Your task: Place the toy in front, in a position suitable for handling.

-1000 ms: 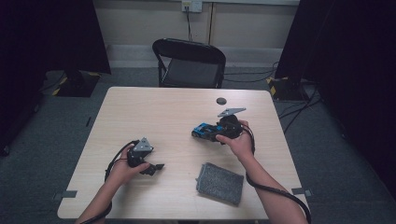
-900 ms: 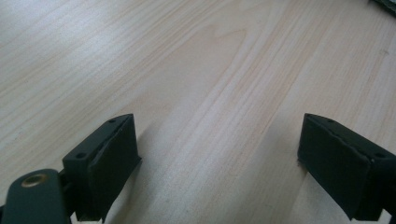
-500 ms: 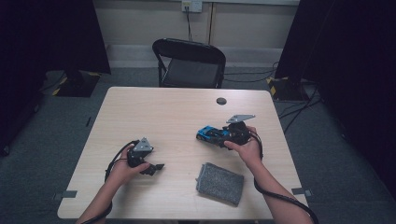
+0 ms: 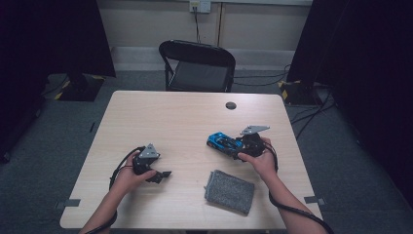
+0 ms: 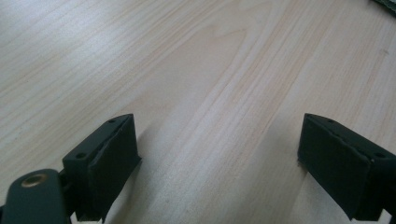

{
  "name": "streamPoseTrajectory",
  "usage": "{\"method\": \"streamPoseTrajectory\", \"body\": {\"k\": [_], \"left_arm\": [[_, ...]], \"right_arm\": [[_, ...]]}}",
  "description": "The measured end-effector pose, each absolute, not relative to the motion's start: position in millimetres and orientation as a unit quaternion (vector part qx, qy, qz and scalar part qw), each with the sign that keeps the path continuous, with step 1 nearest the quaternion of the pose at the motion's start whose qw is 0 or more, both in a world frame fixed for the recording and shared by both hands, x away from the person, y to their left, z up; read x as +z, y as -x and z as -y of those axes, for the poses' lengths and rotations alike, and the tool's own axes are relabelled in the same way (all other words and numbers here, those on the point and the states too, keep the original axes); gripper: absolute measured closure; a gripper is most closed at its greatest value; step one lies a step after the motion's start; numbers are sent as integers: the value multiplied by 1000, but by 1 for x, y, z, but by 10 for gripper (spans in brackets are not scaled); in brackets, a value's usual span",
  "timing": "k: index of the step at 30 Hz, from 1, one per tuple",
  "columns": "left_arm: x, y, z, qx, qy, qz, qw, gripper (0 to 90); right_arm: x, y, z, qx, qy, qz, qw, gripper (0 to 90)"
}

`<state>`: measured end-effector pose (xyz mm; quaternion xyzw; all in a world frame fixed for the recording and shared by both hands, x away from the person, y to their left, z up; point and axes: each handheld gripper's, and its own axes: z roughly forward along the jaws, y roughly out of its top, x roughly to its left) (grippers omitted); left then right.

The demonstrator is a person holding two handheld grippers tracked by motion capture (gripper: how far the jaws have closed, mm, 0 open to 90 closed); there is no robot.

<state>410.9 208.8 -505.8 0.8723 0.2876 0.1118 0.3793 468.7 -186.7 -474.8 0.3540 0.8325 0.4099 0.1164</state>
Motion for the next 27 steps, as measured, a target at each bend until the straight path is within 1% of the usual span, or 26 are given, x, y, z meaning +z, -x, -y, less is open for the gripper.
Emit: {"method": "streamPoseTrajectory", "body": {"k": [12,27], "left_arm": [[-506,-411,-209,112,-872,-288,379,116],[-506,-411,-209,113,-872,-288,379,115]], "right_arm": [[-493,-464,193,397,-352,-839,116,244],[-503,-459,196,387,-352,-844,119,242]]}}
